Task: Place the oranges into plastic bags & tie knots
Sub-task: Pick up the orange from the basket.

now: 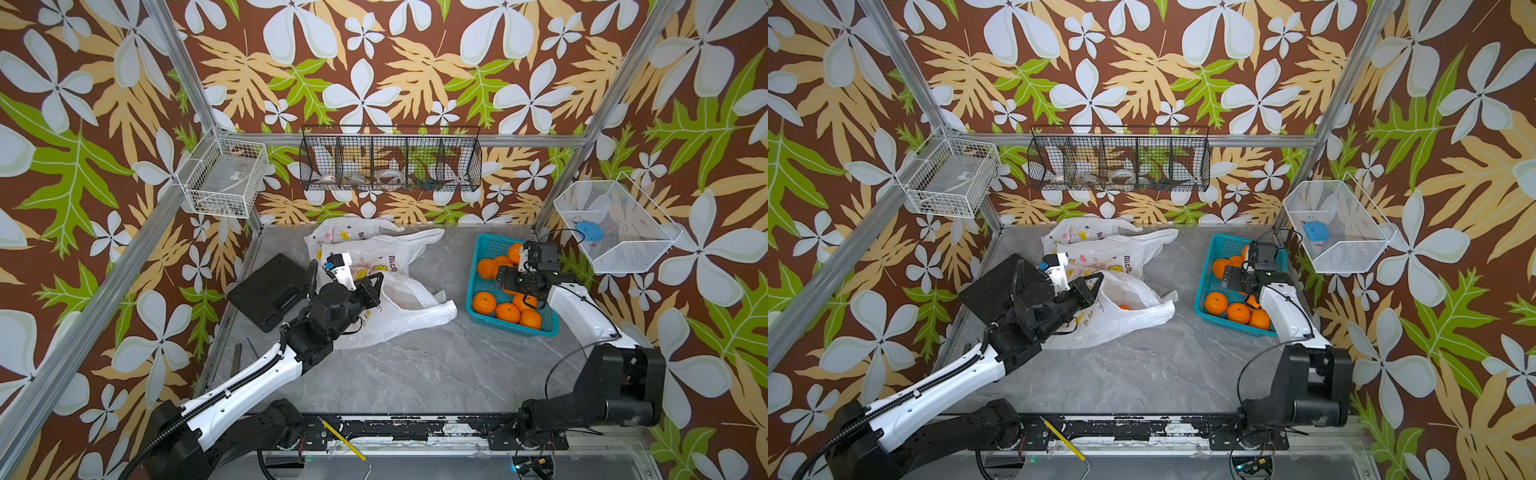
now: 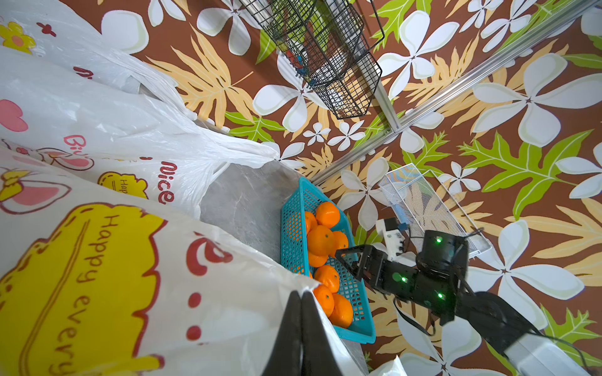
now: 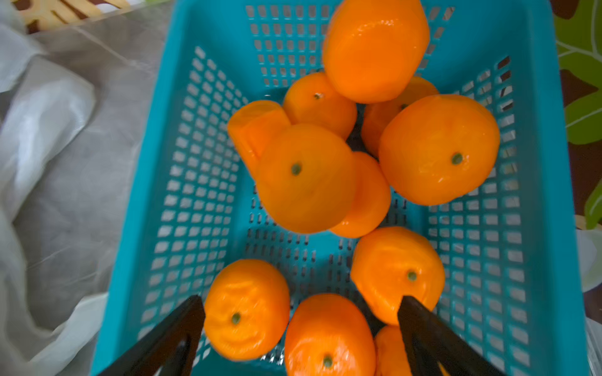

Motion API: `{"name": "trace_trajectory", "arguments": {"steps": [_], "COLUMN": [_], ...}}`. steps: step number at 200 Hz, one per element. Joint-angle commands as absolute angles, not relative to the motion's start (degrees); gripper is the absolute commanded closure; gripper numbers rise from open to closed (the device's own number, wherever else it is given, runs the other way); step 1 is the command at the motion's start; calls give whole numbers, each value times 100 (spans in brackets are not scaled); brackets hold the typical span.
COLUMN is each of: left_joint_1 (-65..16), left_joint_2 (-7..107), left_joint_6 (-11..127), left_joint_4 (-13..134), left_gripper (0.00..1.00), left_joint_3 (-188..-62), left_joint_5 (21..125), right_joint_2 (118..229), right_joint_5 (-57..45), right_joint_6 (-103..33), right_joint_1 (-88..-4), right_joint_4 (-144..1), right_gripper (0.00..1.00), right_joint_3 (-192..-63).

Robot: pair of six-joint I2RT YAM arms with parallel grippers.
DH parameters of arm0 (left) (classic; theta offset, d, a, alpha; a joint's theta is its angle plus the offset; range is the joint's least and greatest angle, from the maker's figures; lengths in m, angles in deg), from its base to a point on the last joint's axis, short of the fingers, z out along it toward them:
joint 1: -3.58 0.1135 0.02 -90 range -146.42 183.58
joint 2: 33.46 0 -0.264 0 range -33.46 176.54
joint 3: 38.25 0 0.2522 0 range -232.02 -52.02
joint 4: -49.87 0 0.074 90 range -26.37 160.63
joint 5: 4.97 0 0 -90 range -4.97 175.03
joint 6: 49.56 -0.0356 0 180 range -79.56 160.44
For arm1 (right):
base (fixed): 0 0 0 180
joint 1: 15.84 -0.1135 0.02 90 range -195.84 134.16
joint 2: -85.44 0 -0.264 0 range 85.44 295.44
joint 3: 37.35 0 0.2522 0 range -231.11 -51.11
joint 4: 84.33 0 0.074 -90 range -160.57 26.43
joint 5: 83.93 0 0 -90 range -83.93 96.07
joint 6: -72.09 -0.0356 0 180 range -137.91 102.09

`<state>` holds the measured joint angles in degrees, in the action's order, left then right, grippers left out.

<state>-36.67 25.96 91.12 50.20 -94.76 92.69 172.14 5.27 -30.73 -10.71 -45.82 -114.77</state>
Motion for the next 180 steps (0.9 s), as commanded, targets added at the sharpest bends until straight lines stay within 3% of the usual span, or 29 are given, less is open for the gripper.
{"name": "trace_trajectory", "arguments": {"steps": [1, 69, 101, 136, 180], "left_joint_1": [-3659, -3659, -3659, -3659, -3659], "left_joint_2": [2593, 2597, 2597, 2618, 2666], "left_joint_6": [9020, 8992, 8992, 8966, 8875], "left_joint_4": [4972, 4974, 4974, 4979, 5005], "left_gripper": [100, 100, 100, 100, 100], "left_joint_3": [-9508, -9535, -9530, -9526, -9535], "left_joint_5": [9275, 9241, 9227, 9232, 9201], "right_joint_2": [17793, 18944, 18922, 17808, 15649], "right_joint_5": [836, 843, 596, 309, -1141], "right_joint_6": [-2955, -3032, -3008, -3058, -3618], "right_joint_1": [-1065, -1063, -1065, -1066, -1766], "right_joint_4": [-4834, -5004, -5023, -4938, -4691], "right_gripper": [5, 11, 30, 36, 39], "right_joint_3": [-11819, -12439, -12421, -11842, -10878]}}
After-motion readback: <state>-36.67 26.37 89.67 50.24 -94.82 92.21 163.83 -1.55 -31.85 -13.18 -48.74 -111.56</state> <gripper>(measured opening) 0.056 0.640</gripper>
